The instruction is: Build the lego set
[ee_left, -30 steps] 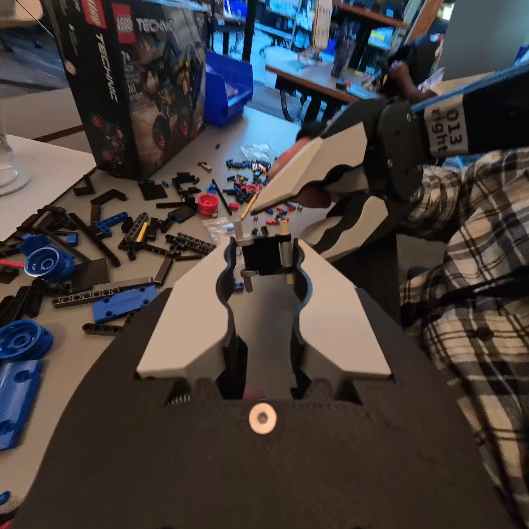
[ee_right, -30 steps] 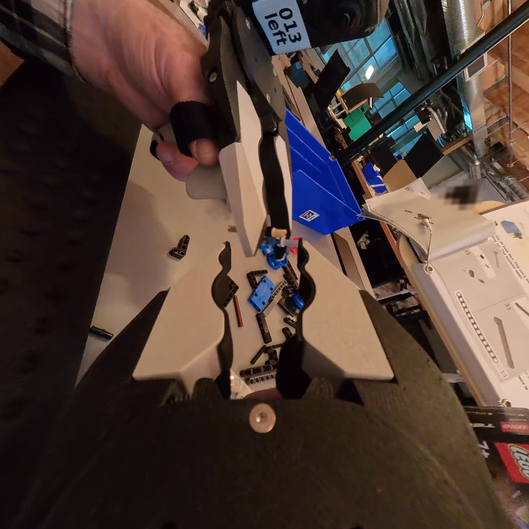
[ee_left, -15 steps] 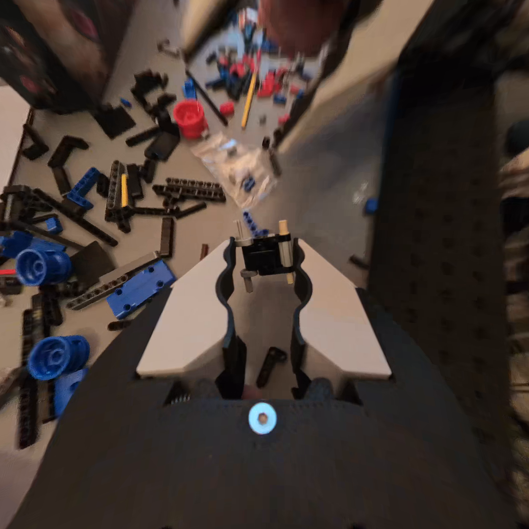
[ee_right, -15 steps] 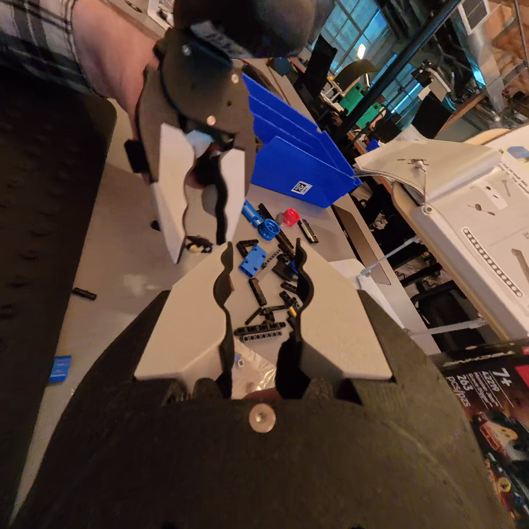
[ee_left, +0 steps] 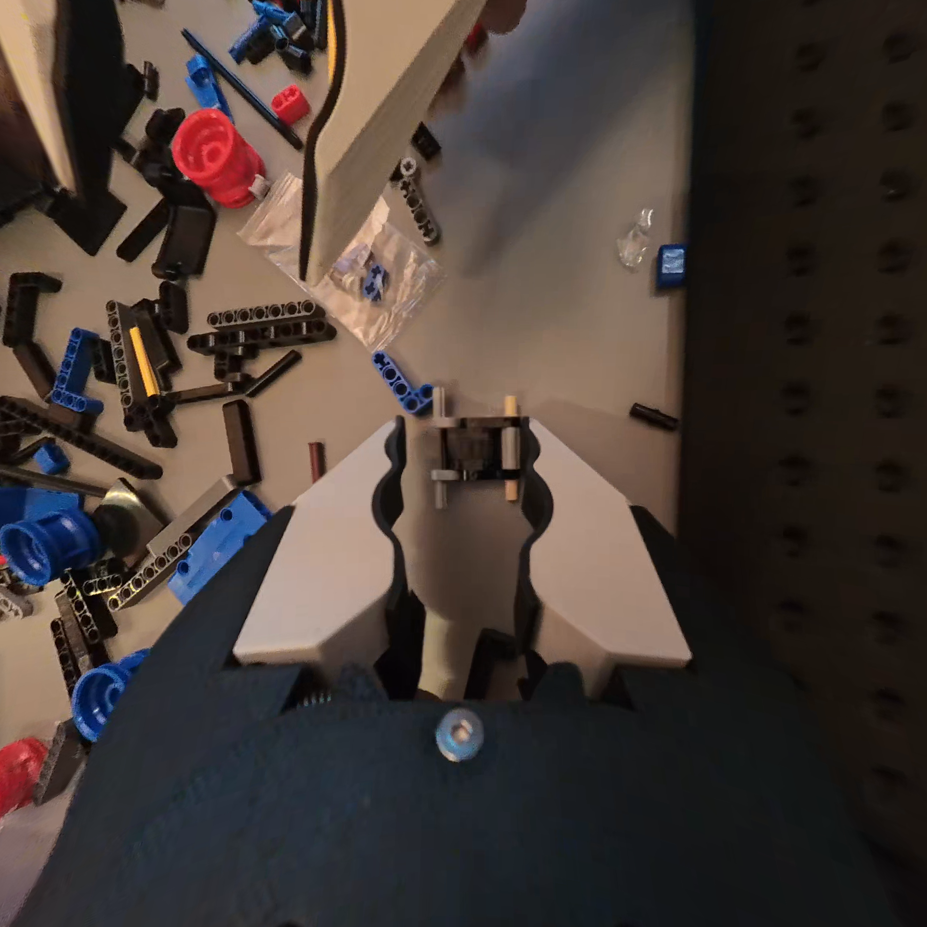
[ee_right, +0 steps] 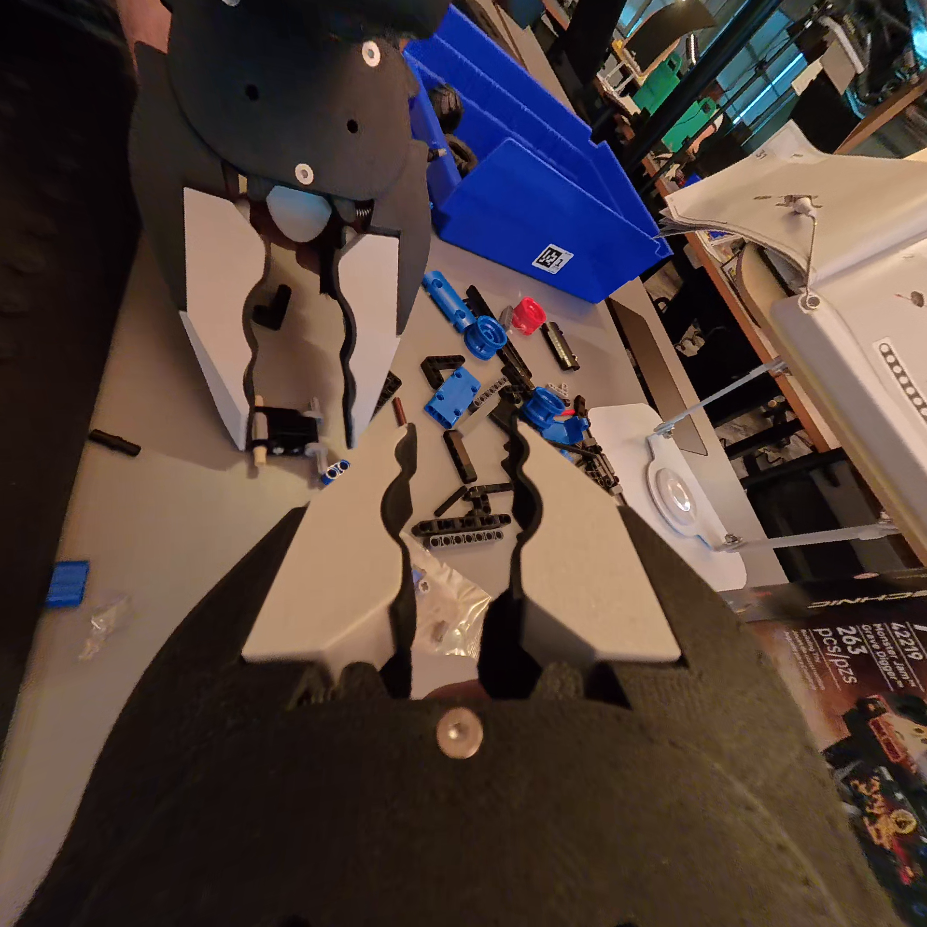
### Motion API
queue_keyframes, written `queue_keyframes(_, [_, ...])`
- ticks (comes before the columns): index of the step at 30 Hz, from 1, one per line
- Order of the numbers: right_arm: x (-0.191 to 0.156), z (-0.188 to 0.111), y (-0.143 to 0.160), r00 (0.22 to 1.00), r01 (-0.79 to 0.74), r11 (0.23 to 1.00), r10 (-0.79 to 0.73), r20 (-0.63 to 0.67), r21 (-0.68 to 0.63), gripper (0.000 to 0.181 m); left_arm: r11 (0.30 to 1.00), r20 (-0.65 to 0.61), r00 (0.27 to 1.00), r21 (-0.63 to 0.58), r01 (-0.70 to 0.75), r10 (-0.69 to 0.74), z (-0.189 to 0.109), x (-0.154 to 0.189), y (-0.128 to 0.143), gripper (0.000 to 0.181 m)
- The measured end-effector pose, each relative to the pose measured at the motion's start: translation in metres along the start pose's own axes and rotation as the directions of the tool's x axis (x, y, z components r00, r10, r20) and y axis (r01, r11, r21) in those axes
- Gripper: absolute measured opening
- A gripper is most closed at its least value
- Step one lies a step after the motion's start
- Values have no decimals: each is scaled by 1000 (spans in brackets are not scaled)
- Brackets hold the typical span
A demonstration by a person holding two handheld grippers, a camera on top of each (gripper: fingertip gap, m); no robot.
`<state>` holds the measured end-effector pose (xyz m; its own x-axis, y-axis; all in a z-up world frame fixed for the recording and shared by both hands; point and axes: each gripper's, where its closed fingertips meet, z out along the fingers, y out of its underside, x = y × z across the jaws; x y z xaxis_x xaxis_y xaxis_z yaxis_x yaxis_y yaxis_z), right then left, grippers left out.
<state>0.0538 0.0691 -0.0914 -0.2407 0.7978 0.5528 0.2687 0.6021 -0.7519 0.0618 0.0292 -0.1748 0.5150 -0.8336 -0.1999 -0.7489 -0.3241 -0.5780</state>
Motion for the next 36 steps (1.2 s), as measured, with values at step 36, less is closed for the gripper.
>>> queue_keyframes(36, [106, -74, 49, 909, -239, 971, 220, -354, -12, 24, 997, -83, 996, 75, -13, 19, -5, 16, -1, 12])
